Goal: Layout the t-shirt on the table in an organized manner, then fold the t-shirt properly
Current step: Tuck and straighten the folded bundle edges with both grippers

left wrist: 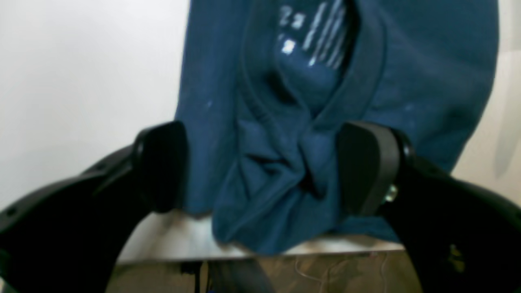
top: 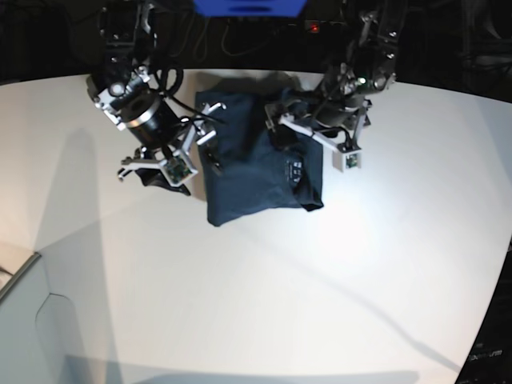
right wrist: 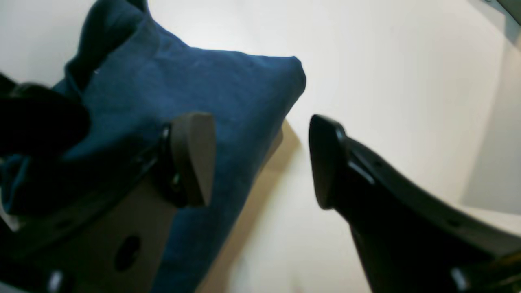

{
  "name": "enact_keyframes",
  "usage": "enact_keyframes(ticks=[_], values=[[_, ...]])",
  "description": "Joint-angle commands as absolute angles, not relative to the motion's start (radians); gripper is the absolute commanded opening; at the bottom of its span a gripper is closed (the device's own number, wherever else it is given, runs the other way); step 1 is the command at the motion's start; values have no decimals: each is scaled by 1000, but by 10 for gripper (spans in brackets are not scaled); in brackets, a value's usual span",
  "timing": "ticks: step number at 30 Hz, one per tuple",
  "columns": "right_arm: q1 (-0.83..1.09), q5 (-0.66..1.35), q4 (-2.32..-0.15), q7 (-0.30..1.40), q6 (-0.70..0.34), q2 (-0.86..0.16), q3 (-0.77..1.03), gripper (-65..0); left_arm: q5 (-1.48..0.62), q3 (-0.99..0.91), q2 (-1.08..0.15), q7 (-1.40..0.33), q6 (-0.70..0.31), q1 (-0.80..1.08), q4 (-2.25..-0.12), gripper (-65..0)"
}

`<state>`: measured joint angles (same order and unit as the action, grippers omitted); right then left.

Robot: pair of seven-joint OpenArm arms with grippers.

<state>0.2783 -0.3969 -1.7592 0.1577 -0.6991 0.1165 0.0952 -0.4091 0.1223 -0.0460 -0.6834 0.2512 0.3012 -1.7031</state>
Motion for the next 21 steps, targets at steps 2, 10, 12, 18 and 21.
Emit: enact_keyframes(ticks=[2, 10, 12, 18, 21], values=[[274, -386, -1774, 131, -698, 119, 114, -284, -410, 117, -44, -673, 248, 291, -1699, -83], [266, -384, -1774, 131, -698, 119, 137, -284, -418, 50, -99, -673, 248, 312, -1681, -83], [266, -384, -1774, 131, -698, 119, 137, -284, -418, 2, -99, -673, 243, 335, -1704, -83], [266, -383, -1774, 131, -698, 119, 136, -284, -420, -93, -97, -682, 239, 366, -1770, -82], [266, -383, -1774, 131, -698, 119, 134, -284, -421, -85, -93, -682, 239, 363, -1787, -81]])
